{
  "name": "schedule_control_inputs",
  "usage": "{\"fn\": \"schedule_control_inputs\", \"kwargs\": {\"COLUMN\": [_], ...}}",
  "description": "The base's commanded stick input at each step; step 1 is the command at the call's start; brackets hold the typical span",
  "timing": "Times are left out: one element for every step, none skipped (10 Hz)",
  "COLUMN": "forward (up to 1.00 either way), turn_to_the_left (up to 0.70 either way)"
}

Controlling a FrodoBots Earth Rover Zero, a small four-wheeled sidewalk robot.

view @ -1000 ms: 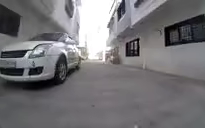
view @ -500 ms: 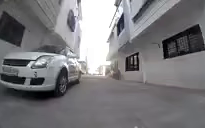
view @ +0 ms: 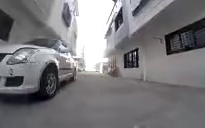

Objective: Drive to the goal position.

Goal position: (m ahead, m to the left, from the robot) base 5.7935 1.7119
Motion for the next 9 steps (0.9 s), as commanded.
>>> {"fn": "schedule_control_inputs", "kwargs": {"forward": [1.00, 1.00, 1.00, 1.00, 1.00, 1.00, 1.00, 1.00, 1.00], "turn_to_the_left": [-0.40, -0.40, -0.37, 0.00, 0.00, 0.00, 0.00, 0.00, 0.00]}}
